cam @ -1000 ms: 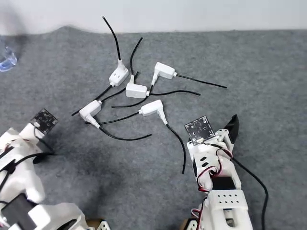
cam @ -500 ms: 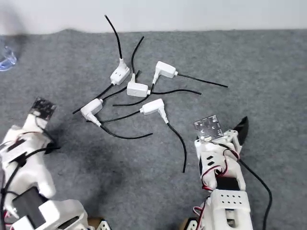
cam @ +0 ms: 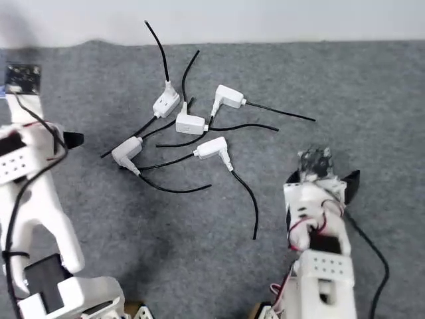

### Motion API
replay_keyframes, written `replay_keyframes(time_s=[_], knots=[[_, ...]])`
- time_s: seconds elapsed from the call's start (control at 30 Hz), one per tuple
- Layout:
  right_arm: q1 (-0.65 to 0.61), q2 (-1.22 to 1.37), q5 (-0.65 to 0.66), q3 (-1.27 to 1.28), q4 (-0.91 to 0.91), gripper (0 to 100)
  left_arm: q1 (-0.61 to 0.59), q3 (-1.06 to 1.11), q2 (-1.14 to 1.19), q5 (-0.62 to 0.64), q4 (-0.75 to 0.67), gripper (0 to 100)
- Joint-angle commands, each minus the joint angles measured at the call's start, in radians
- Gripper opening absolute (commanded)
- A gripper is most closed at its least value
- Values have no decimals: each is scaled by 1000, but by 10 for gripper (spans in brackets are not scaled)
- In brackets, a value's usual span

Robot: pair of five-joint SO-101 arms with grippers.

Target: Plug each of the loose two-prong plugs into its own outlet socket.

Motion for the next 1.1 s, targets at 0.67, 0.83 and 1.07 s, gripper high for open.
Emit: replay_keyframes(time_s=[0.67, 0.83, 1.07], knots=[[39, 969, 203, -1373, 1168, 31, 34, 111, -11, 466, 227, 139], [102, 1148, 236, -1370, 1015, 7, 31, 228, -17, 465, 69, 17], [165, 1372, 238, -1376, 854, 8, 29, 291, -11, 462, -46, 12]])
